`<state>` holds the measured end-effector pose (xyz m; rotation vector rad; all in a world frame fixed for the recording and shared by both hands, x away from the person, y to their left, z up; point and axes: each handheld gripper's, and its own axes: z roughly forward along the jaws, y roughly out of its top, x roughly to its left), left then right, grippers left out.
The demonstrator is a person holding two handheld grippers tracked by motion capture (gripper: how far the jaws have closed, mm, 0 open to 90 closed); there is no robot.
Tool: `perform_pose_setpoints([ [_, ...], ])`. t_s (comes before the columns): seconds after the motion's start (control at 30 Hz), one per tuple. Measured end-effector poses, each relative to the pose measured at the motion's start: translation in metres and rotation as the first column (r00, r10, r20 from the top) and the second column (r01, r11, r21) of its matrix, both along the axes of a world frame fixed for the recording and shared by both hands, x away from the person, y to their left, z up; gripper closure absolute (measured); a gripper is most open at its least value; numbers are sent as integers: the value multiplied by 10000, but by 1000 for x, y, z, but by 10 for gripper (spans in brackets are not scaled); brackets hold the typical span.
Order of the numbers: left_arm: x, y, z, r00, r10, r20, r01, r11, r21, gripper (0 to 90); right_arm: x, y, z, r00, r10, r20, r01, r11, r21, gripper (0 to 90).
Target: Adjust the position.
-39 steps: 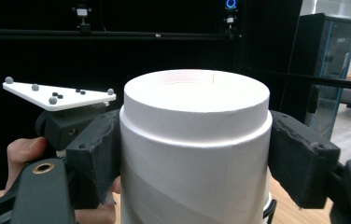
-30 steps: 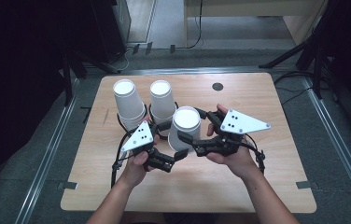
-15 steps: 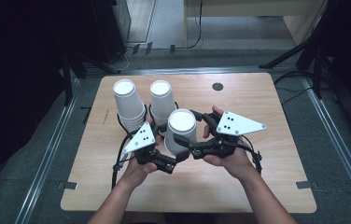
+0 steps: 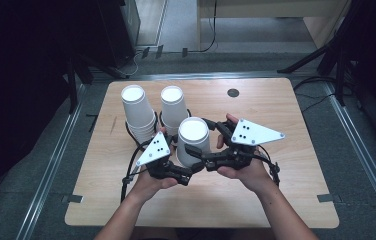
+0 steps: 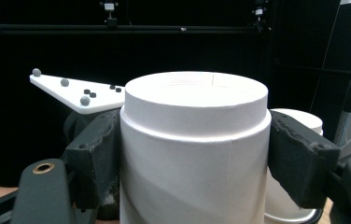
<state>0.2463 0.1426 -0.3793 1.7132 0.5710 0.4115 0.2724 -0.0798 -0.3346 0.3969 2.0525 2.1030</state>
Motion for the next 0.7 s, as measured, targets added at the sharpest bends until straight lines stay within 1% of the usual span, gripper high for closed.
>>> perform_pose_setpoints([
  [0.13, 0, 0, 1, 10000, -2, 35, 2, 10000, -74, 57, 0, 1, -1, 10000, 27, -68, -27, 10000, -17, 241],
  [0.27, 0, 0, 0, 10000, -12, 37, 12, 10000, 2, 81, 1, 1, -1, 10000, -15, -32, 15, 10000, -77, 240],
  [0.47, 0, 0, 0, 10000, -44, 9, 44, 9999, 93, 97, 2, 0, -2, 9999, -35, -150, 33, 9999, -116, 235],
  [0.57, 0, 1, 0, 10000, -83, -2, 83, 9999, 127, 102, 2, -1, -1, 9999, -74, -135, 71, 9998, -161, 229],
  [0.6, 0, 0, 0, 9999, -118, 2, 118, 9998, 159, 103, 2, -1, -1, 9998, -108, -172, 104, 9998, -187, 218],
  [0.67, 0, 0, 0, 9999, -148, 17, 147, 9995, 282, 105, 2, -1, 0, 9998, -160, -94, 157, 9995, -291, 135],
  [0.7, 0, 0, 0, 9998, -190, 20, 189, 9993, 338, 105, 1, -1, 0, 9998, -185, -105, 181, 9990, -401, 127],
])
